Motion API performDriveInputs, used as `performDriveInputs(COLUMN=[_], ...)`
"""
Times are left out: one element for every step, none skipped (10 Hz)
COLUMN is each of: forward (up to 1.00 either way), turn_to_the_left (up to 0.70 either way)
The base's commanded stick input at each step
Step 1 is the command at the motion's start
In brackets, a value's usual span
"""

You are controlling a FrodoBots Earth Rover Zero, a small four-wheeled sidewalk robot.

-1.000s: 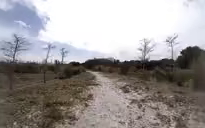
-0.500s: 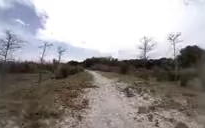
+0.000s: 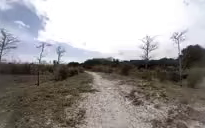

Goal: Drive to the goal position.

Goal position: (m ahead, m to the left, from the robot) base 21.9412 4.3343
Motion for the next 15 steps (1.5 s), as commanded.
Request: performDriveInputs(forward=[0.7, 0.7, 0.7, 0.7, 0.7, 0.7, 0.7, 0.7, 0.7, 0.7, 0.7, 0.7, 0.7, 0.7, 0.7], turn_to_the_left=[0.0, 0.0, 0.0, -0.28, -0.33, -0.26, -0.07, 0.0, 0.0, 0.0, 0.0, 0.0, 0.0, 0.0, 0.0])
